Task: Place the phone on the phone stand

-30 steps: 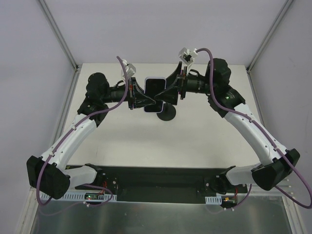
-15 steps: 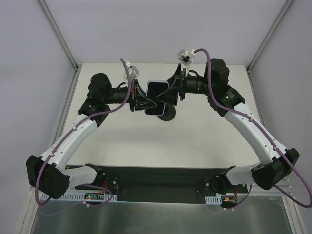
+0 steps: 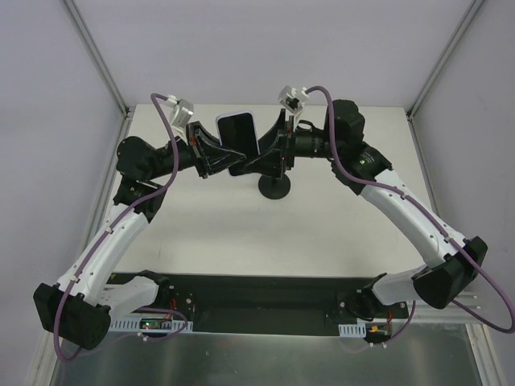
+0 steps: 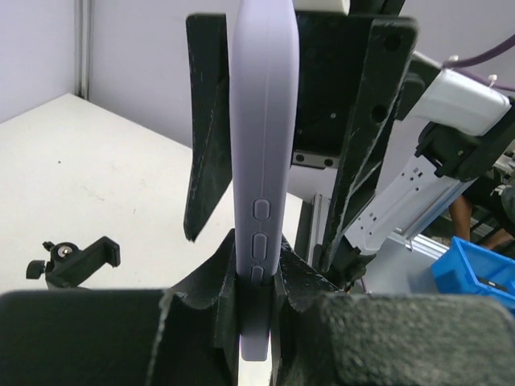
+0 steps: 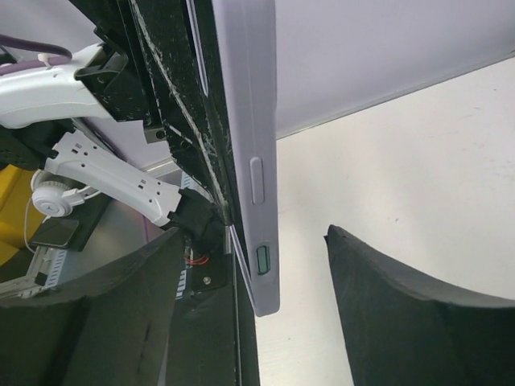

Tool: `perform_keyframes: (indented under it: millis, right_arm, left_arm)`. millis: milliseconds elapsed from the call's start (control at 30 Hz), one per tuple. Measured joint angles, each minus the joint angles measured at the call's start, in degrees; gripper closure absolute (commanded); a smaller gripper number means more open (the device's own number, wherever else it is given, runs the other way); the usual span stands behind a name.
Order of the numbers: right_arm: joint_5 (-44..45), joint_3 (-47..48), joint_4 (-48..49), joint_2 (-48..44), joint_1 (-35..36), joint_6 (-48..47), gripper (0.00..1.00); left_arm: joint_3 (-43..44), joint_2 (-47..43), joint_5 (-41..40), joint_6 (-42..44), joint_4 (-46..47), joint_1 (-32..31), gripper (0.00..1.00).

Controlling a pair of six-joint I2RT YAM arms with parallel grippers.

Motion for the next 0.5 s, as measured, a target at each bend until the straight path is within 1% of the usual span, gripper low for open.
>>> perform_keyframes:
  millis: [33,100,133,233,367,400,467,500]
  right_arm:
    - [-0.35,-0.02,0.9,0.46,0.52,0.44,0.4]
    - [-0.94,-0.13,2.97,1.07,0.96,1.22,0.48]
    - [-1.46,-0.13,4.24,1.4,1.11,1.84,0.54]
    - [-3.15,-0.13,7.96,2.23,1.33,3.61,0.59]
    - [-4.37,-0.85,11.87,2.64,1.73,5.27,0.6]
    - [-4.66,-1.03,12.48,2.71,1.81,5.42,0.59]
    - [-5.09,-1.03,13.18,3.08,1.88,5.79,0.53]
    - [-5.29,-1.03,13.44,3.3,1.9,6.1,0.52]
  left_arm:
    - [-0.26,-0.37,-0.02,-1.07,0.94,0.35,1.0]
    - [-0.52,-0.81,-0.11,-2.32,2.49,0.66,1.0]
    - [-0.57,-0.92,-0.17,-2.75,3.02,0.79,1.0]
    - [-0.79,-1.03,-0.13,-5.14,5.27,1.16,1.0]
    - [-1.53,-1.01,0.0,-9.31,9.2,2.38,1.0]
    - [-1.57,-0.98,0.0,-10.19,9.88,2.69,1.0]
    - [-1.62,-1.01,0.0,-11.58,11.3,3.21,1.0]
    - [-1.62,-1.01,-0.02,-11.89,11.72,3.26,1.0]
